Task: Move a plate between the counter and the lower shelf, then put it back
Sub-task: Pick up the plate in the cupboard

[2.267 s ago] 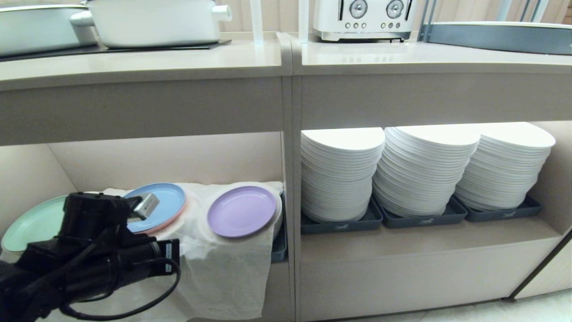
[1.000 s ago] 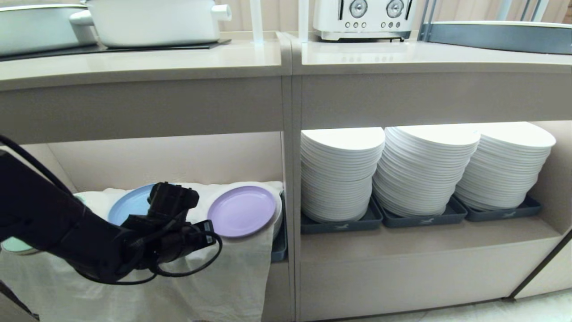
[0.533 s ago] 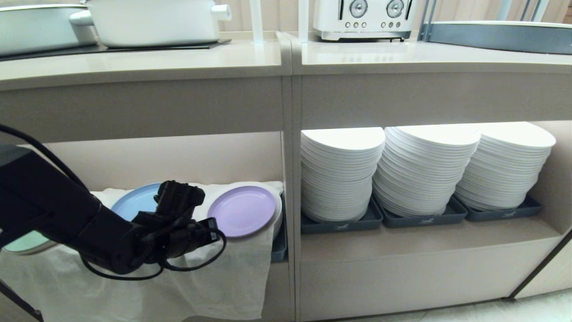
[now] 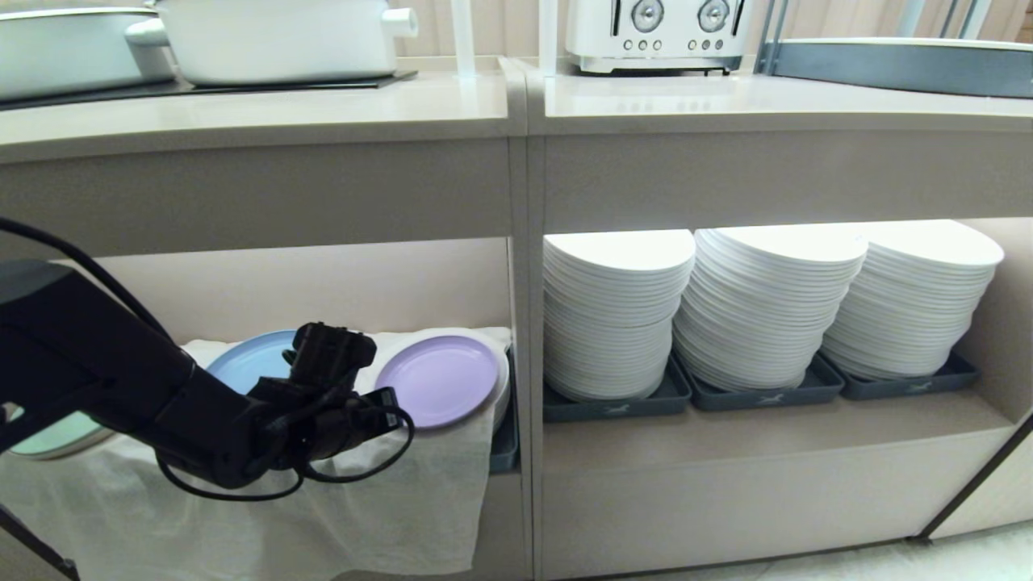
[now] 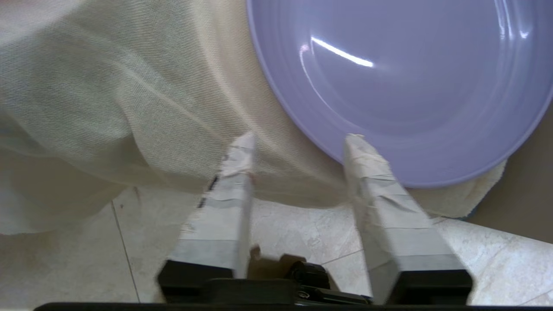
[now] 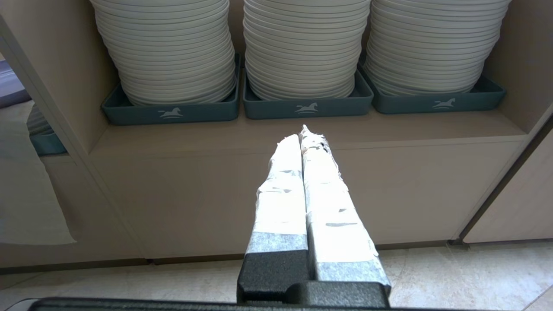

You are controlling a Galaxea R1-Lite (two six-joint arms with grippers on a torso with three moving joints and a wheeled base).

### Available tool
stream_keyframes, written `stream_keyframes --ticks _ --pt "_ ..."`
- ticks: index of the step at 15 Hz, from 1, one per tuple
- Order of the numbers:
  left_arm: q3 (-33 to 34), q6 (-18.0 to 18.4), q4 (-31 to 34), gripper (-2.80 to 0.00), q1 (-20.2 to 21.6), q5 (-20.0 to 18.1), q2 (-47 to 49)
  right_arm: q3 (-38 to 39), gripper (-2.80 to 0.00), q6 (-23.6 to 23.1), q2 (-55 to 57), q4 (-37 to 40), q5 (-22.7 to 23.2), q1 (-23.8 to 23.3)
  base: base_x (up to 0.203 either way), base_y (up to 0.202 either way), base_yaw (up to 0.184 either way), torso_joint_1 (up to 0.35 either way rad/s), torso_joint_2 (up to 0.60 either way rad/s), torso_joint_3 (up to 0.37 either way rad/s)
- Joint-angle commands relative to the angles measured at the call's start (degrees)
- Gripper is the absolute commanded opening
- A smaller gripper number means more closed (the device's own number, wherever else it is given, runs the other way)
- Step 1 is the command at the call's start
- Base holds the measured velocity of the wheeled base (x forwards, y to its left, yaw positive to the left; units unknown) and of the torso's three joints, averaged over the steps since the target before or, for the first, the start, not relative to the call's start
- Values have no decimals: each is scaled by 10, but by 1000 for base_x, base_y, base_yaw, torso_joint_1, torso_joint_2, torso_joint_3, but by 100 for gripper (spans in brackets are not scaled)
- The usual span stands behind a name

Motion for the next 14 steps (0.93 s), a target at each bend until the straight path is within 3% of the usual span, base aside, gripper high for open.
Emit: stream_keyframes --ticks 1,4,10,14 --pt "-5 -3 -2 0 -5 1 -1 0 -280 0 0 0 0 0 0 0 0 0 0 0" --pt "-15 -4 -2 0 -10 6 2 0 -280 0 0 0 0 0 0 0 0 0 0 0" --pt "-40 -67 -1 0 -21 48 38 0 -280 0 0 0 0 0 0 0 0 0 0 0" --pt "-48 -76 -1 0 -24 51 53 0 -280 0 0 0 -1 0 0 0 0 0 0 0"
